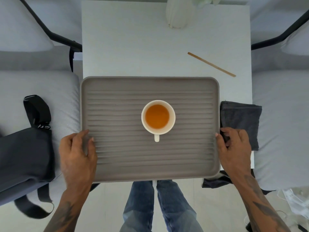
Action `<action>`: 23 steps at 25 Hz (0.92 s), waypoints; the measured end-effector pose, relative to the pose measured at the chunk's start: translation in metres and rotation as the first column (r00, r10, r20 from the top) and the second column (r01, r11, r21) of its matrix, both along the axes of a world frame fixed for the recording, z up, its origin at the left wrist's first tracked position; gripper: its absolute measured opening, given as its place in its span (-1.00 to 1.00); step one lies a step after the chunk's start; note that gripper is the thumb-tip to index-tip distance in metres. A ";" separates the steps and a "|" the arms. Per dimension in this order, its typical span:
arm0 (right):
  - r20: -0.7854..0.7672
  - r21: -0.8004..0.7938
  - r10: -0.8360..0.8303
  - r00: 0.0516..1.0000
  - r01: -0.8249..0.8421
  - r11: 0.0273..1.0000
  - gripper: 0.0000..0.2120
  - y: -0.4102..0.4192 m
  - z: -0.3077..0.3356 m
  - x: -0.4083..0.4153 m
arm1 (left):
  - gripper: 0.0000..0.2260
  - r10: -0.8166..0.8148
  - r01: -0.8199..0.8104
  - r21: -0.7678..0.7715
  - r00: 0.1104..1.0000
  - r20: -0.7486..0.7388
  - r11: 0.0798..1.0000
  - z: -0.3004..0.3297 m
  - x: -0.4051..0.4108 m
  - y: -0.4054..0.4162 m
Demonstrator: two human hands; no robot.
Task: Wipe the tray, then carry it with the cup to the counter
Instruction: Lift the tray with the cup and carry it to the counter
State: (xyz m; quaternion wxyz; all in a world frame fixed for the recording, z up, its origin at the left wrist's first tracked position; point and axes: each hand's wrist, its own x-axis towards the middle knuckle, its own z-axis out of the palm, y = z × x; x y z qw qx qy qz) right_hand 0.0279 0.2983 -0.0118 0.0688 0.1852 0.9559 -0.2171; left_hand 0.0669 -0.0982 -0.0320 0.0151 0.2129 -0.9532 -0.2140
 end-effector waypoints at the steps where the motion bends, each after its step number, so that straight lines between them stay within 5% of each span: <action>1: -0.001 0.012 0.008 1.000 -0.008 1.000 -0.75 -0.002 -0.001 0.001 | -0.74 0.042 -0.042 0.024 0.999 -0.006 0.999 0.000 0.000 0.000; 4: 0.005 0.046 -0.002 1.000 0.002 0.999 -0.75 -0.006 -0.005 0.001 | -0.78 0.153 -0.153 0.068 0.988 0.001 0.986 0.001 -0.005 -0.003; 23: -0.072 -0.015 0.039 0.997 -0.040 0.999 -0.95 -0.004 -0.011 0.002 | -0.79 0.221 -0.260 0.239 0.959 0.177 0.936 0.011 -0.004 -0.013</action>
